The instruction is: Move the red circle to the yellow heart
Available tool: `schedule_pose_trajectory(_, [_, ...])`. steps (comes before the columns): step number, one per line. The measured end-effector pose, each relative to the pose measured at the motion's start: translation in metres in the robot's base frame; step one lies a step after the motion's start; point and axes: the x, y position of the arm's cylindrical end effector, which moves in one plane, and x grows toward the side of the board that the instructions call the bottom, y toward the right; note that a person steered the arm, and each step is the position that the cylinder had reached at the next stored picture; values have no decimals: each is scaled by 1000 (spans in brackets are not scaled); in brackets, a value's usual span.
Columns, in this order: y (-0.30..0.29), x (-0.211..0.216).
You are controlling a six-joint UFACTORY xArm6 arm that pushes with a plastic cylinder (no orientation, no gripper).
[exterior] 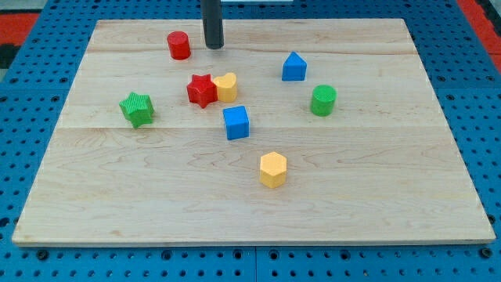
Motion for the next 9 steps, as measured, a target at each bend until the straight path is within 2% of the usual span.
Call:
schedule_pose_trajectory(1, [0,-39])
schedule_pose_trajectory(2, [-24,-42])
schedule_pose_trajectory(4, [-77,-15])
schedule_pose_trajectory(6, [-79,21])
schedule_pose_trajectory(9, [-65,53])
